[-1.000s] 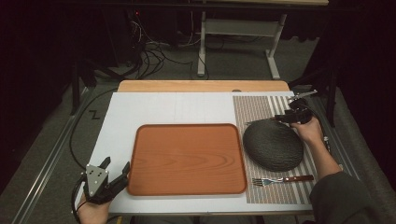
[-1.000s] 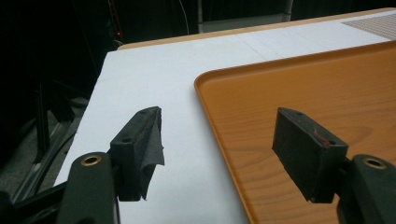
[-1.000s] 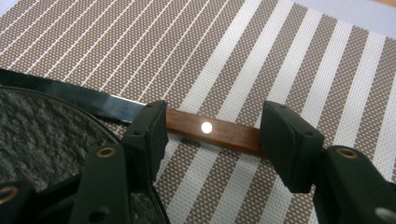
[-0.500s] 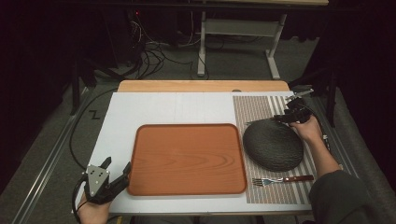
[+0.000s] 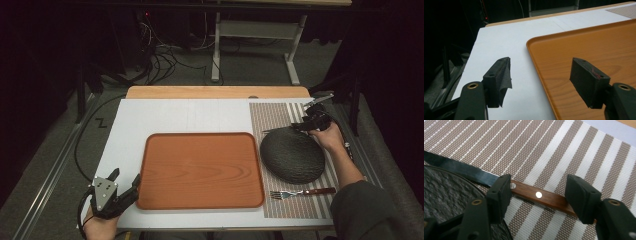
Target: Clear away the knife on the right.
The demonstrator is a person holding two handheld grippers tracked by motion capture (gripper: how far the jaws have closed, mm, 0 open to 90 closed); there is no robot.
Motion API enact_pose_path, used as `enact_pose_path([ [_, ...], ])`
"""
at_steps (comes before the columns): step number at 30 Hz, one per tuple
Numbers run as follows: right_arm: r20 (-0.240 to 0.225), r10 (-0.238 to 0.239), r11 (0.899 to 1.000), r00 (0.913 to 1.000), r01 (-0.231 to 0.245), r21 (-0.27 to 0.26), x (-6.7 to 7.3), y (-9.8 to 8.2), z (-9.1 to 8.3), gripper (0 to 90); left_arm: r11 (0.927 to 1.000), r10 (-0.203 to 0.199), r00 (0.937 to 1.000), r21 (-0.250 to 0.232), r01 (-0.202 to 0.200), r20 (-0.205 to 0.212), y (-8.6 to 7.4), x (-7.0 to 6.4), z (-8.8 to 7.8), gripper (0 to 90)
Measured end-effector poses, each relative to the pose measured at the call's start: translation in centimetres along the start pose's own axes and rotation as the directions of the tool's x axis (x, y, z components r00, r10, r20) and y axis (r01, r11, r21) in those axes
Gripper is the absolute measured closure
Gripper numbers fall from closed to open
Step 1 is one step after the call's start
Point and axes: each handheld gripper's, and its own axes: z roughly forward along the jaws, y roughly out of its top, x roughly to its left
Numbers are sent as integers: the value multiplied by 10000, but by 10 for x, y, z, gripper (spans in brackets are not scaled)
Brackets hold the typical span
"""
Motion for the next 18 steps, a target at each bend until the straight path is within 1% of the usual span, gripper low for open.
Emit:
enact_pose_path([
  [4,-262,198,9998,9995,-199,-68,-2,0,2,383,10000,-33,10000,1,33,-39,0,0,0,330],
  [5,-351,320,9995,9989,-322,-44,-3,-1,2,386,10000,-39,10000,-3,39,-45,0,0,0,330],
  [12,-363,636,9976,9973,-625,304,-7,-5,1,434,10000,-32,10000,-5,32,-50,0,0,0,330],
  [15,-354,655,9974,9972,-643,339,-7,-5,1,437,10000,-29,10000,-13,29,-62,0,0,-1,330],
  [16,-349,668,9972,9972,-656,365,-7,-5,1,446,10000,-38,10000,-14,38,-71,0,1,-1,330],
  [17,-336,689,9965,9971,-672,494,-7,-5,1,476,10000,-43,10000,-13,43,-74,0,1,-1,330],
  [18,-336,689,9965,9971,-672,494,-7,-5,1,476,10000,-42,10000,-15,42,-75,0,1,-1,330],
])
